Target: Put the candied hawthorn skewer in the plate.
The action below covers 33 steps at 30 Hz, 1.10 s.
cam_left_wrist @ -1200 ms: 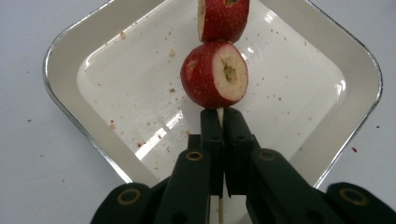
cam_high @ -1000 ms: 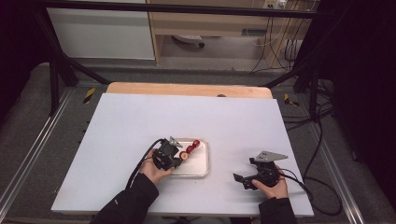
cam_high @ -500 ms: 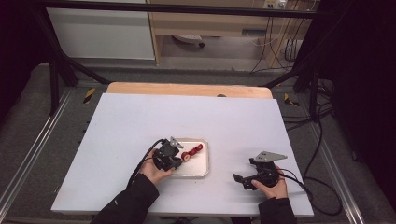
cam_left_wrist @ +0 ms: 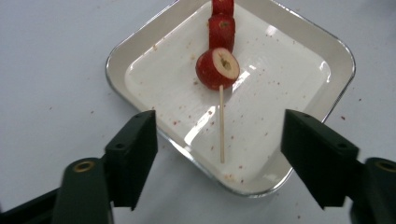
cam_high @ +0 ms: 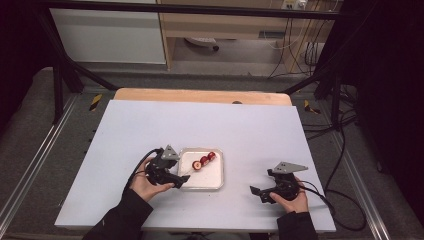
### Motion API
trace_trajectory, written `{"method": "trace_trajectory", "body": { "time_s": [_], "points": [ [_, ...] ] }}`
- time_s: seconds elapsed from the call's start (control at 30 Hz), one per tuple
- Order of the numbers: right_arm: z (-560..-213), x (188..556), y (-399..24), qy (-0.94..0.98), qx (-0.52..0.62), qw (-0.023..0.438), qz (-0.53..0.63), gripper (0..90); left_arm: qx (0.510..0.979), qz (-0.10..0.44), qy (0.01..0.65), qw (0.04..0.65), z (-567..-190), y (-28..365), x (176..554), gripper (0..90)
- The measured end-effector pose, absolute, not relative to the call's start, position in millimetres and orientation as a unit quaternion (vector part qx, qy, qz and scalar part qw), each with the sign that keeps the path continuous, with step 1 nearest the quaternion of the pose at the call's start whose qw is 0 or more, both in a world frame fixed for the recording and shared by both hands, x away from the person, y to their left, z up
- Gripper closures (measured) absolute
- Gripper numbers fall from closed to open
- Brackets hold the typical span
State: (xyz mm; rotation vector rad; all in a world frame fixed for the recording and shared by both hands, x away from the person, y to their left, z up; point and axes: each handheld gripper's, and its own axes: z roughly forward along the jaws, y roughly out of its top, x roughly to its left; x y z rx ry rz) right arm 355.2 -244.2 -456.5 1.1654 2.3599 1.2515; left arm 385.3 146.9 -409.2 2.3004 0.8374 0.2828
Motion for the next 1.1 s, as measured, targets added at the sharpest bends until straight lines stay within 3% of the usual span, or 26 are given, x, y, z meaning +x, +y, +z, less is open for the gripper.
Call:
{"method": "trace_trajectory", "body": {
  "time_s": [0.3, 0.77, 1.1],
  "points": [
    [-456, 355, -244, 0.803, 0.399, 0.111, 0.428, 0.5, 0.868, 0.129, 0.336, 0.343, -417, 188, 373, 6.2],
    [-456, 354, -244, 0.805, 0.400, 0.108, 0.424, 0.5, 0.841, 0.144, 0.366, 0.371, -439, 254, 353, 6.0],
    [-457, 354, -243, 0.808, 0.401, 0.102, 0.421, 0.5, 0.832, 0.143, 0.384, 0.375, -451, 271, 351, 6.0]
  ]
}}
